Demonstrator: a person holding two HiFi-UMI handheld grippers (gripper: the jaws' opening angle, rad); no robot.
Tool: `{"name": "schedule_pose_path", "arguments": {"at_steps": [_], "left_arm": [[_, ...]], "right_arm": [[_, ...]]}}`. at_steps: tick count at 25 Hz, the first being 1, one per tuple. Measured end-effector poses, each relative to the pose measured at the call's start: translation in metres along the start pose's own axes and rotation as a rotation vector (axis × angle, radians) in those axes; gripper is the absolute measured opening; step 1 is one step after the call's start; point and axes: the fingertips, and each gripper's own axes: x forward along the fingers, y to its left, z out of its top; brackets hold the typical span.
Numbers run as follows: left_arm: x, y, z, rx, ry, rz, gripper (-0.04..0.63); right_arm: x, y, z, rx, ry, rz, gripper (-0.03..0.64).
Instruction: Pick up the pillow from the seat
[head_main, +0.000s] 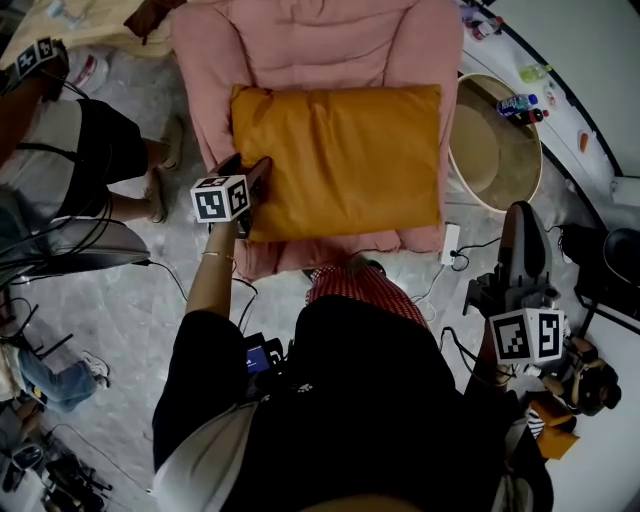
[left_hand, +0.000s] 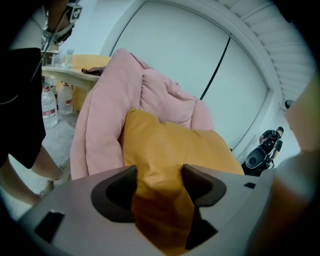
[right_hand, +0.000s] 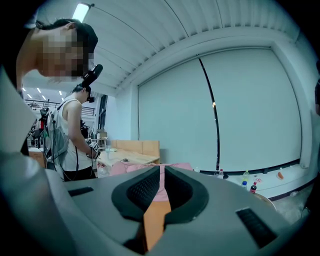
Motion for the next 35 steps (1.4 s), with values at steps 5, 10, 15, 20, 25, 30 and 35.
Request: {"name": "schedule_pose_path", "arguments": {"at_steps": [5, 10, 15, 20, 25, 30, 35], "left_arm": [[-0.004, -0.003, 0.006, 0.014, -0.005, 0.013, 0.273], [-0.008, -0.005, 0.007, 0.013, -0.003, 0.015, 0.231], [-0.008, -0.005, 0.008, -0.006, -0.010, 0.015, 0.193], [-0.009, -0.003, 0.002, -0.033, -0.025, 0.016, 0.173], [-0.008, -0.001, -0.001, -0.049, -0.036, 0.029, 0.155], [-0.009, -0.001, -0.001, -0.057, -0.042, 0.046, 0.138], [-0.009, -0.002, 0.001, -0.051, -0.048, 0.071, 0.127]], "right_arm": [[-0.002, 0.007, 0.001, -0.009, -0.005, 0.020, 0.023], [-0.009, 0.002, 0.002, 0.041, -0.013, 0.005, 0.023], [-0.012, 0.000, -0.002, 0.053, -0.009, -0.004, 0.023], [-0.019, -0.001, -0.005, 0.073, -0.002, -0.008, 0.023], [-0.024, -0.002, -0.008, 0.085, 0.000, -0.009, 0.023], [-0.028, -0.004, -0.013, 0.100, 0.003, -0.016, 0.023], [-0.031, -0.006, -0.015, 0.109, 0.000, -0.024, 0.023]]}}
